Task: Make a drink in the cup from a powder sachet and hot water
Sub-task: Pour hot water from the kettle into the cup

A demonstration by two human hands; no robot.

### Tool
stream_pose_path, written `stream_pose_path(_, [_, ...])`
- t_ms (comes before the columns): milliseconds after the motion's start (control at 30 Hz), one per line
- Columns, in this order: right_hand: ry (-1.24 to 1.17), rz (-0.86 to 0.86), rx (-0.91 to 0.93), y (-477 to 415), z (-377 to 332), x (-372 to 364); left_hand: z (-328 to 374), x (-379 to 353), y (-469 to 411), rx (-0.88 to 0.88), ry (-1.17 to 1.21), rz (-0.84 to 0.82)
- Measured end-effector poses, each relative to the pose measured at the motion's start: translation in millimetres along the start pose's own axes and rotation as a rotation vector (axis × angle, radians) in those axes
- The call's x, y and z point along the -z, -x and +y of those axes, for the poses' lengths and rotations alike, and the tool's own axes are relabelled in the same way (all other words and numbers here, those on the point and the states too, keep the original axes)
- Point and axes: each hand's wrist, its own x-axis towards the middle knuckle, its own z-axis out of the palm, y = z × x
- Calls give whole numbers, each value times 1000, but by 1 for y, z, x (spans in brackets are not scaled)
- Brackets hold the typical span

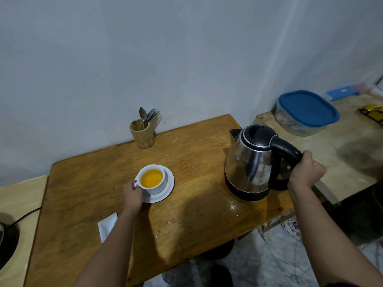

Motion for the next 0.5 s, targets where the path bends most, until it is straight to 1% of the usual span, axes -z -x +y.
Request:
stream_pose_path(333, [0, -15, 0, -8, 5, 1, 0, 1, -1, 6, 34, -15])
stream_pose_path(500, [20, 30, -23, -10, 3, -1, 2, 2, 0, 24, 41, -26])
